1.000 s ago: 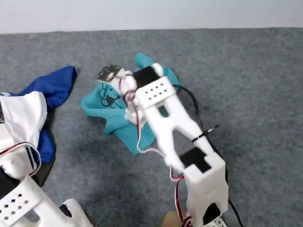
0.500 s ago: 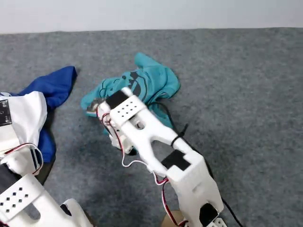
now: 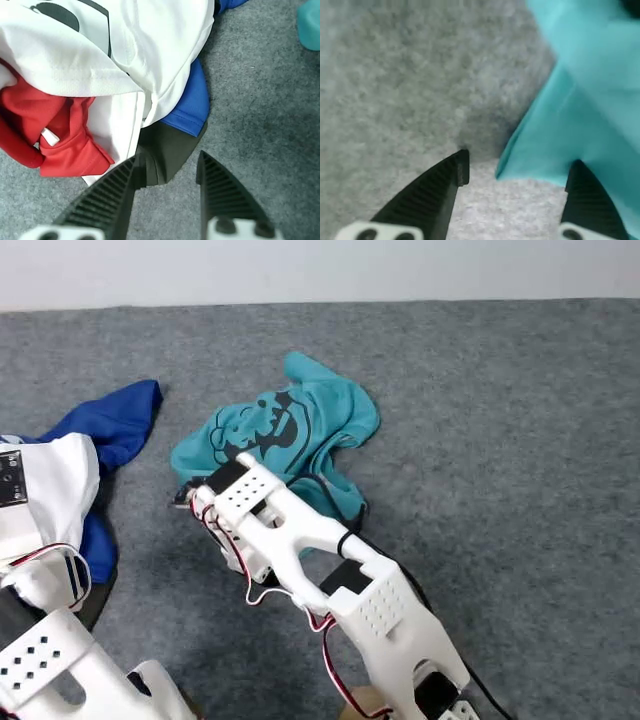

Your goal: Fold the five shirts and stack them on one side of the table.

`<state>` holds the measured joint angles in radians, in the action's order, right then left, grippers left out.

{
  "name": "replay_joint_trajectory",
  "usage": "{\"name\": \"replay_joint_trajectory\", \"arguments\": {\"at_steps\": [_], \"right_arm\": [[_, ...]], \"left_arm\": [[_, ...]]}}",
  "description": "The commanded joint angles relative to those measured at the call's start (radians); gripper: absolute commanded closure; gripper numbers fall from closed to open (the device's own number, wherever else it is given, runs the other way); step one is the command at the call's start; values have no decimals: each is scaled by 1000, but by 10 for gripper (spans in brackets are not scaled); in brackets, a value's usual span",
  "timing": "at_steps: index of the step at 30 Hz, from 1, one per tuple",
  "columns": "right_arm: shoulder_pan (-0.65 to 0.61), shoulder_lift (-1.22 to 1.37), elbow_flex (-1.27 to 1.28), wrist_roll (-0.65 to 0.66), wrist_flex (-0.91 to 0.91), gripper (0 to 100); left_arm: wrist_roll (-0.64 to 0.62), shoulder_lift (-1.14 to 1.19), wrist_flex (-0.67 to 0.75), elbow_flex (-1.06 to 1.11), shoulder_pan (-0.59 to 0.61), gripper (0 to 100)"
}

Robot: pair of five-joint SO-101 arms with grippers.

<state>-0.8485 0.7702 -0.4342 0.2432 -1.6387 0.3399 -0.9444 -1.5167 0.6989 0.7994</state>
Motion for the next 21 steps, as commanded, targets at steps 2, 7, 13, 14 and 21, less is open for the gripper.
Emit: {"name": "replay_joint_trajectory", "arguments": {"at_steps": [2, 7, 13, 14, 21], "right_arm": [[36, 33, -48, 0, 30, 761], [53, 44, -49, 71, 31, 947], [76, 21, -49, 89, 38, 971], [85, 15, -49, 89, 38, 976], [157, -128, -49, 91, -24, 988]], "left_arm": [[14, -12, 14, -5, 5, 829], [14, -12, 14, -5, 5, 829], [11, -12, 14, -5, 5, 829], [11, -12, 14, -5, 5, 829], [9, -12, 12, -12, 2, 829]]}}
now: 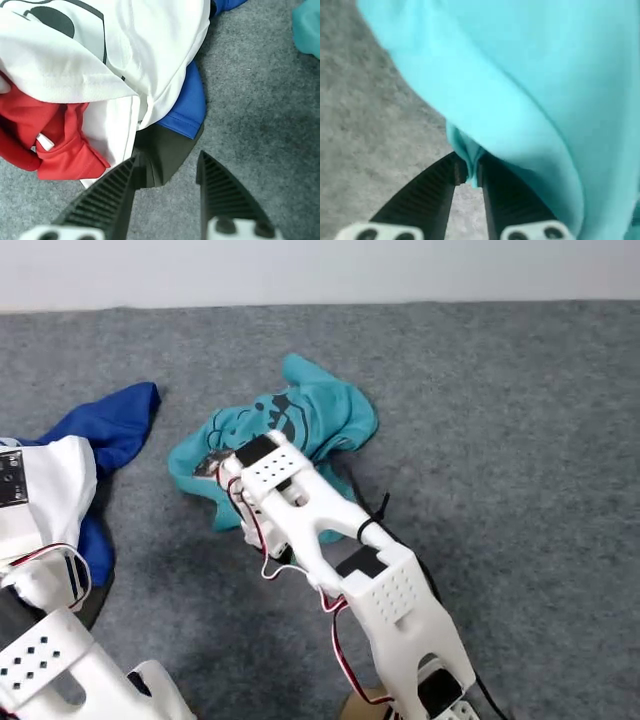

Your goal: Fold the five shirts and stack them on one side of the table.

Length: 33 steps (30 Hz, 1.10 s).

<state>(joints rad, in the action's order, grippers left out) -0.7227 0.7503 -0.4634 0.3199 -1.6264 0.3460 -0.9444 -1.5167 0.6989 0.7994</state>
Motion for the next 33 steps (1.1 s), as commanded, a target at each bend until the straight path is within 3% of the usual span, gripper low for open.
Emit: {"name": "replay_joint_trajectory", "arguments": {"at_steps": [1, 6, 13, 23, 27, 33], "right_arm": [[36, -139, -20, 21, -58, 988], [42, -302, -18, 72, -165, 988], [91, -564, -9, 72, -174, 988], [308, -1082, 244, 72, -173, 989], [423, -1268, 334, 75, -173, 989], [661, -1411, 362, 110, -170, 989]], "left_arm": [[3, -12, 12, -12, 0, 829], [3, -12, 12, -12, 0, 829], [2, -12, 12, -84, -2, 829], [2, -11, -12, -131, -8, 829], [2, -12, -92, -136, -114, 829], [-8, -11, -167, -168, -371, 829]]}}
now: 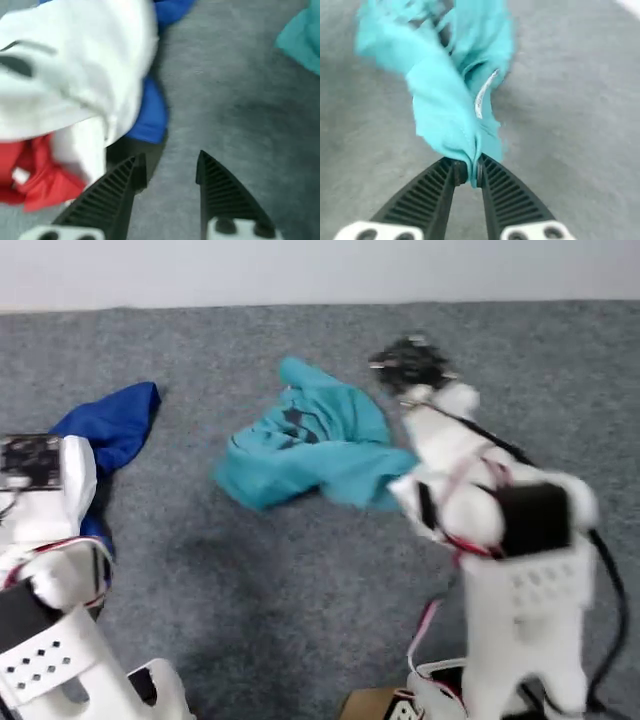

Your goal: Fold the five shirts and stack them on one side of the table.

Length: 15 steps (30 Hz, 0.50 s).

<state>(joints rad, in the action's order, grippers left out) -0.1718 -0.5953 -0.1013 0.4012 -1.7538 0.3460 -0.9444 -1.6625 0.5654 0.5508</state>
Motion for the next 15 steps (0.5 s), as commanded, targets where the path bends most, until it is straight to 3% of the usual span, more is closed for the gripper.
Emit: {"name": "replay_joint_trajectory", "arguments": {"at_steps": [1, 8, 15], "right_arm": [[134, -70, 8, 38, -42, 989], [163, -70, 140, 57, -19, 989], [170, -70, 229, 52, 38, 989]], "left_arm": [[-26, -2, -20, -33, -169, 829], [-75, 149, 166, 97, -505, 828], [-23, 568, 404, 87, -618, 826]]}}
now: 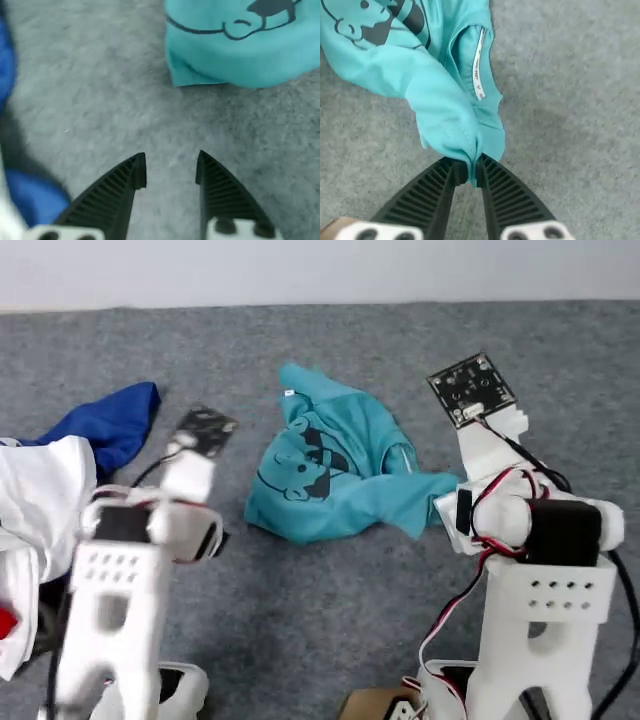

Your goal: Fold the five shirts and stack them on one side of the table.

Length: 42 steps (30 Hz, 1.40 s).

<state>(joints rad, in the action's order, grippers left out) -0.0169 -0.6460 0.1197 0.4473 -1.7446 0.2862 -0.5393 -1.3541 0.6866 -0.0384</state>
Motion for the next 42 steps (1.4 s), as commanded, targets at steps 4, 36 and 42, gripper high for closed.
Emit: {"name": "replay_joint_trajectory", "arguments": {"at_steps": [4, 36, 42], "right_arm": [[16, -19, 49, 6, 51, 989], [117, -19, 78, -17, 120, 989], [174, -30, 51, -18, 119, 989]], "left_arm": [[104, 417, 144, -165, -26, 823], [123, 1102, -69, -799, -97, 994], [107, 1089, -267, -981, -101, 996]]}}
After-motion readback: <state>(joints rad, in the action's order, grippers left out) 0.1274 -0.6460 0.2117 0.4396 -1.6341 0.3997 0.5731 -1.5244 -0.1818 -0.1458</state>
